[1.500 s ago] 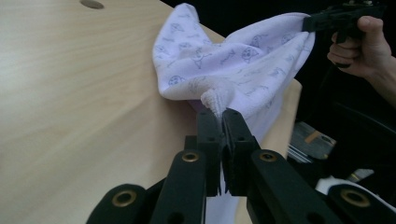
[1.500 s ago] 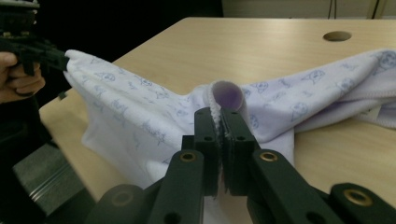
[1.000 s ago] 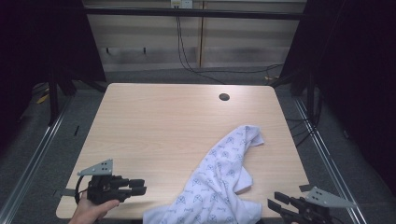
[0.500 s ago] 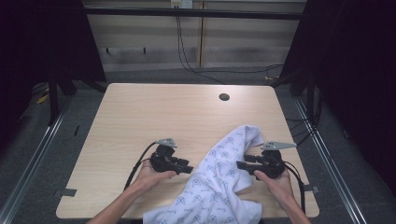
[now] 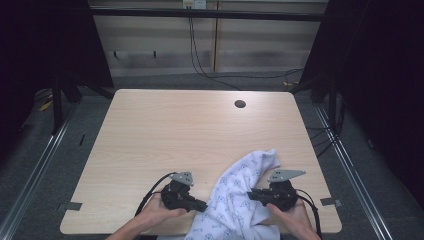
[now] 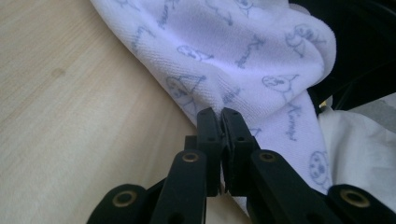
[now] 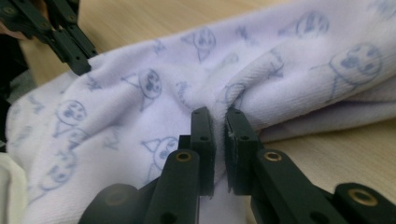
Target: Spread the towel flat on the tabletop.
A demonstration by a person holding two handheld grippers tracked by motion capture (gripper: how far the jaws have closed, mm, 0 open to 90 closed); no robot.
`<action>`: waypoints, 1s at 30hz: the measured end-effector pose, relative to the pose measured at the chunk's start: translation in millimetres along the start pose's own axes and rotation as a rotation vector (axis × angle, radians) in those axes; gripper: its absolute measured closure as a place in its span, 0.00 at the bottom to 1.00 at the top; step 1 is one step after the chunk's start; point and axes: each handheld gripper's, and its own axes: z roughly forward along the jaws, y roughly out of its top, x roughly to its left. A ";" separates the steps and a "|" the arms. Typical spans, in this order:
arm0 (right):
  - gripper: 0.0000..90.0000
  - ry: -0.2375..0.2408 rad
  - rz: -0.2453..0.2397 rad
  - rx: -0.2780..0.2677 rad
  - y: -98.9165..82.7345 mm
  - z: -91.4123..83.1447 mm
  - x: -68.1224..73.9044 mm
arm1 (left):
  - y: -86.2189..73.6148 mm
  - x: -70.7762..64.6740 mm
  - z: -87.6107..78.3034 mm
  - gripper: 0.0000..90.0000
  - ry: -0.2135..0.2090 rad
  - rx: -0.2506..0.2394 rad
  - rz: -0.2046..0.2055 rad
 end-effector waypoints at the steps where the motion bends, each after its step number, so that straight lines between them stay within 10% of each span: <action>1: 0.93 -0.005 -0.002 -0.030 1.4 -5.8 2.6 | 2.1 -2.1 -6.5 0.97 0.001 -0.043 0.001; 11: 0.95 -0.121 -0.023 -0.353 73.9 -62.0 -15.1 | 39.1 -1.0 -65.9 0.97 0.103 -0.346 0.029; 21: 0.95 -0.123 -0.113 -0.466 155.3 -67.9 -9.0 | 62.1 -23.7 -134.4 0.97 0.225 -0.561 0.089; 25: 0.95 -0.114 -0.131 -0.426 145.3 -65.2 -3.1 | 48.1 -15.8 -127.8 0.89 0.185 -0.527 0.062; 30: 0.95 -0.117 -0.070 -0.304 86.1 -62.1 -14.7 | 31.1 17.7 -106.5 0.80 0.193 -0.452 -0.036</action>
